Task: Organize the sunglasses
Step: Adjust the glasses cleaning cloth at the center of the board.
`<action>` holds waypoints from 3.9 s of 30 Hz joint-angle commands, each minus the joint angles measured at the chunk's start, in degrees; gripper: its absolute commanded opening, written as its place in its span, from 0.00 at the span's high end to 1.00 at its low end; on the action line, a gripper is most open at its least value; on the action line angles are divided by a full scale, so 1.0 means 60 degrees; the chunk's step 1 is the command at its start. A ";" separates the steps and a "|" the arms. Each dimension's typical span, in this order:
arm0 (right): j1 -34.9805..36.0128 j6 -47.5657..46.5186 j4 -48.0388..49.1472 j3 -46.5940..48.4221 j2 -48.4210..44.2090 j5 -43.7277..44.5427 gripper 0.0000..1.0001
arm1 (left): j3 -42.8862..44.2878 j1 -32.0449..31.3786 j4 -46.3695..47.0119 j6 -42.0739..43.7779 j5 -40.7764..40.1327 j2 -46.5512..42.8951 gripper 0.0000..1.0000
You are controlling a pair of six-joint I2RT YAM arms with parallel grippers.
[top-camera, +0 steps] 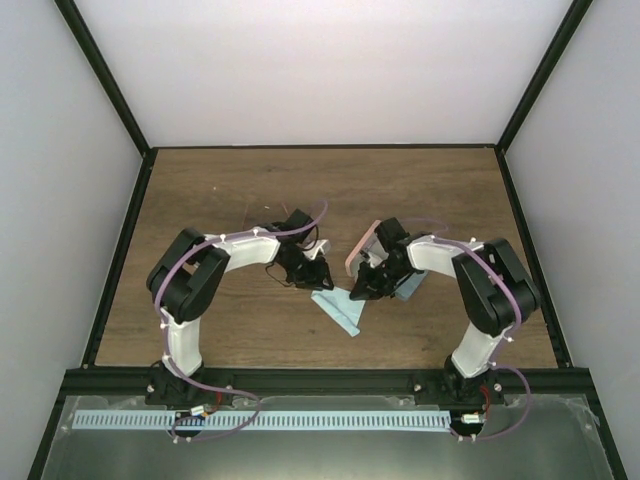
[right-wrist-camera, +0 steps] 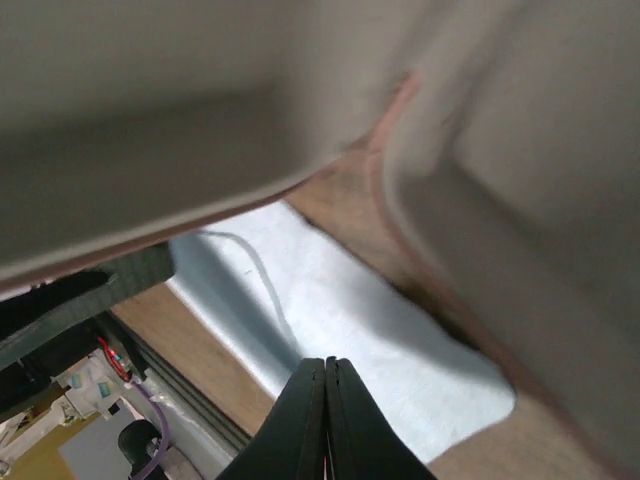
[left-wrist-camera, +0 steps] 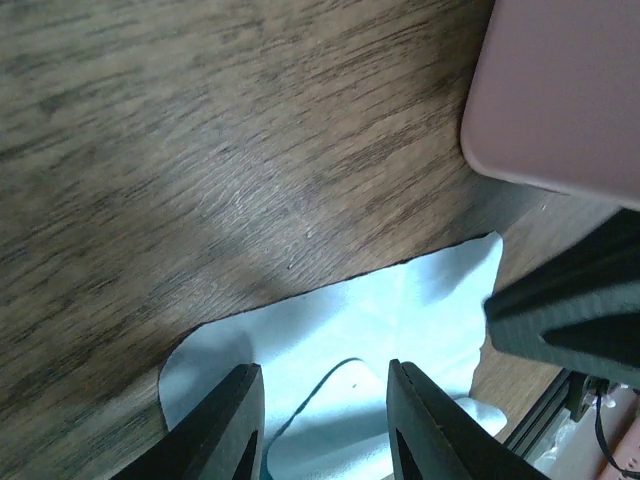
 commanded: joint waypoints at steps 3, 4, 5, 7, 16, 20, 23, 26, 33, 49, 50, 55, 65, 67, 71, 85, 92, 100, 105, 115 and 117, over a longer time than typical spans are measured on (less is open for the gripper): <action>-0.0038 -0.0210 0.0802 0.0097 0.0839 -0.0317 0.99 | -0.0430 -0.0024 0.0539 0.0201 0.0308 0.0129 0.64; -0.0031 -0.0215 0.0842 0.0104 0.0847 -0.0372 0.99 | -0.0484 -0.0028 0.0586 0.0158 0.0349 0.0146 0.64; -0.0027 -0.0221 0.0875 0.0122 0.0792 -0.0401 0.99 | -0.0529 -0.0031 0.0597 0.0138 0.0333 0.0159 0.64; -0.0030 -0.0209 0.0965 0.0175 0.0666 -0.0587 0.99 | -0.0618 -0.0031 0.0613 0.0140 0.0296 0.0160 0.64; 0.0291 -0.0011 0.0895 0.0680 0.0531 -0.0747 0.99 | -0.0782 -0.0045 0.0107 0.0296 -0.0121 -0.0307 0.64; 0.0292 0.0020 0.1052 0.0516 0.0495 -0.0770 0.99 | -0.1017 -0.0046 0.0103 0.0247 -0.0276 -0.0357 0.64; 0.0299 -0.0117 0.0933 0.0419 0.0675 -0.0663 0.99 | -0.1362 -0.0046 0.0218 0.0133 -0.0290 -0.0452 0.64; 0.0292 -0.0152 0.0963 0.0259 0.0527 -0.0558 0.99 | -0.1688 -0.0046 0.0336 0.0126 -0.0409 -0.0855 0.60; 0.0292 -0.0217 0.1071 -0.0024 0.1072 -0.0481 0.99 | -0.1494 -0.0068 0.0597 0.0622 -0.0952 -0.2337 0.18; 0.0292 -0.0366 0.1009 -0.0264 0.1440 -0.0439 0.99 | -0.1589 -0.1332 0.1387 0.4021 -0.2779 -0.2178 0.70; 0.0292 -0.0379 0.1003 -0.0259 0.1464 -0.0433 0.99 | -0.1632 -0.1334 0.1457 0.4017 -0.2719 -0.2177 0.68; 0.0292 -0.0375 0.0977 -0.0258 0.1502 -0.0404 0.99 | -0.1771 -0.1357 0.1410 0.4079 -0.2571 -0.2013 0.52; 0.0292 -0.0402 0.0916 -0.0257 0.1556 -0.0381 0.99 | -0.1942 -0.1535 0.1418 0.4253 -0.2536 -0.1562 0.65; 0.0292 -0.0421 0.0901 -0.0255 0.1574 -0.0382 0.99 | -0.1957 -0.1579 0.1434 0.4240 -0.2509 -0.1471 0.68; 0.0292 -0.0444 0.0900 -0.0240 0.1621 -0.0404 0.99 | -0.1959 -0.1660 0.1467 0.4182 -0.2476 -0.1368 0.68; 0.0292 -0.0461 0.1066 -0.0284 0.1781 -0.0484 0.99 | -0.2208 -0.1847 0.1305 0.4166 -0.2587 -0.1501 0.88; 0.0291 -0.0408 0.1180 -0.0346 0.1850 -0.0579 0.99 | -0.2155 -0.1847 0.1229 0.4010 -0.3040 -0.1898 0.94; 0.0292 -0.0376 0.1274 -0.0469 0.1858 -0.0595 0.99 | -0.2126 -0.1847 0.1174 0.3958 -0.3642 -0.2134 0.96; 0.0292 -0.0346 0.1318 -0.0533 0.1882 -0.0588 0.99 | -0.2043 -0.1833 0.1100 0.3958 -0.3833 -0.2405 0.83; 0.0292 -0.0343 0.1393 -0.0531 0.1988 -0.0645 0.99 | -0.2055 -0.1829 0.0997 0.3859 -0.3386 -0.2570 0.86; 0.0294 -0.0353 0.1406 -0.0558 0.1990 -0.0660 0.99 | -0.2203 -0.1832 0.1058 0.3802 -0.3204 -0.2521 0.84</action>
